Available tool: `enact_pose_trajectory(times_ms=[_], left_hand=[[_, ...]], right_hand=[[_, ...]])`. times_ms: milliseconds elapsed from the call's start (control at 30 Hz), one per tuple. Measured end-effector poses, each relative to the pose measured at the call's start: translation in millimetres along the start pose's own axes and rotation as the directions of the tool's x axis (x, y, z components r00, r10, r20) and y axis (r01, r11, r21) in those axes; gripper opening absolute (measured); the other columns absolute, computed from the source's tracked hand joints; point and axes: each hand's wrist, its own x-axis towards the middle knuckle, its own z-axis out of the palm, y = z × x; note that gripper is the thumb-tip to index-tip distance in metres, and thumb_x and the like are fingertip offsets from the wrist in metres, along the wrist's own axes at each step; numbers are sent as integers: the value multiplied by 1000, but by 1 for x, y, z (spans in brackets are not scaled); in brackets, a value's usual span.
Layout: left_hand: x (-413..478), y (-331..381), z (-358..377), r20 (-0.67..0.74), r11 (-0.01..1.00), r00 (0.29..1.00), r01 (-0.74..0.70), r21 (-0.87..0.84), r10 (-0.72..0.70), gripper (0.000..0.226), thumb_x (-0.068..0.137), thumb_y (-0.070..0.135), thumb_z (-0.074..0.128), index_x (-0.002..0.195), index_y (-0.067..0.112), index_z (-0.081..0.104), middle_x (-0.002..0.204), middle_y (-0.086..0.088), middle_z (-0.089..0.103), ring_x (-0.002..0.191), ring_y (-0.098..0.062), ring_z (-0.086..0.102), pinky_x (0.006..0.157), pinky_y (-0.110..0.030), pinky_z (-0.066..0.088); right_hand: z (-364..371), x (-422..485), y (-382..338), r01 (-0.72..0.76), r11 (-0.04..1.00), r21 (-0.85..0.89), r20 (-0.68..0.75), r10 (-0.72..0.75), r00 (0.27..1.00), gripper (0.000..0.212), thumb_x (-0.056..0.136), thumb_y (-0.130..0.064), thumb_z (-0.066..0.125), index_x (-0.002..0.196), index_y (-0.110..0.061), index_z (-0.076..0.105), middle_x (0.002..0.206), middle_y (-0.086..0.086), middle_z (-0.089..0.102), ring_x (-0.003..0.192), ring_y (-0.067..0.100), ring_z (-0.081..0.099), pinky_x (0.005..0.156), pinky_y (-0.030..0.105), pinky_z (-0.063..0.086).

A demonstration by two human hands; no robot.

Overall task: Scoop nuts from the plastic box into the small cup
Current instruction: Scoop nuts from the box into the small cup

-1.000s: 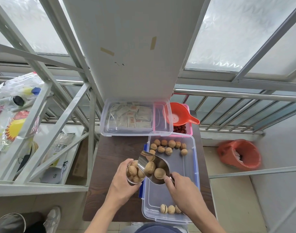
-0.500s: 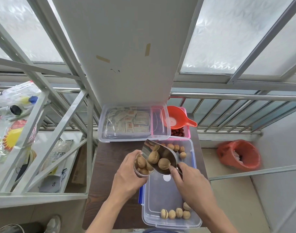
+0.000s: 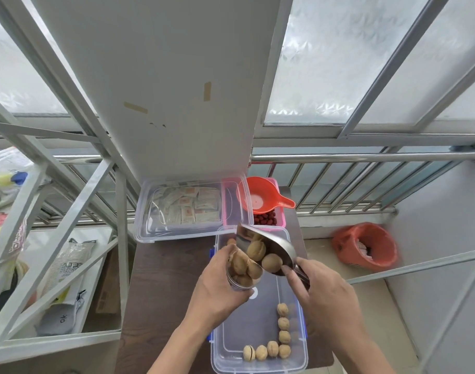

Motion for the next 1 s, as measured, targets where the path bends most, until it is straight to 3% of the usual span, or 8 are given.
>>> enact_pose_trajectory(times_ms=[133,200,333,533,800,1000], left_hand=[[2,-2,11,34,1000,999,27,-2,-27,55,68,24,88,112,40,59,106,15,73,97,-3,72,89,-41,62],[3,-3,15,35,999,998,52,-1,-52,49,69,27,87,110,35,60,102,12,74,93,-5,73,87,-44,63],[3,-5,18,27,998,998,65,0,-65,49,69,29,88,109,34,61,103,13,76,93,-5,74,87,-43,63],[5,-6,11,27,998,998,49,-35,-48,51,69,26,91,111,33,63,107,12,76,99,-7,74,87,-39,63],[6,-14,1,28,997,999,43,-70,-41,46,69,14,90,101,27,61,99,3,73,88,-13,70,77,-30,57],[1,-18,-4,5,995,1000,27,-92,-26,65,65,20,94,118,42,62,115,15,75,107,-2,72,91,-31,61]], right_hand=[[11,-3,11,15,1000,16,-54,-14,998,20,92,-53,60,89,-34,64,69,-9,57,65,11,58,51,25,41],[17,-4,13,36,999,18,-83,-35,996,18,90,-54,61,92,-36,64,67,-9,55,62,11,58,48,26,45],[27,-5,16,80,997,9,-98,-79,992,24,89,-51,66,106,-35,70,68,-8,54,61,10,56,49,29,50],[34,-3,18,157,988,-9,-143,-156,977,34,96,-49,61,121,-29,71,71,-10,52,65,11,50,54,22,39],[41,3,14,202,979,17,-174,-196,965,42,97,-52,53,121,-24,73,72,-10,55,68,14,53,56,25,41],[47,3,14,318,948,4,-227,-308,924,45,94,-41,65,129,-14,71,77,-6,61,68,18,54,62,30,50]])
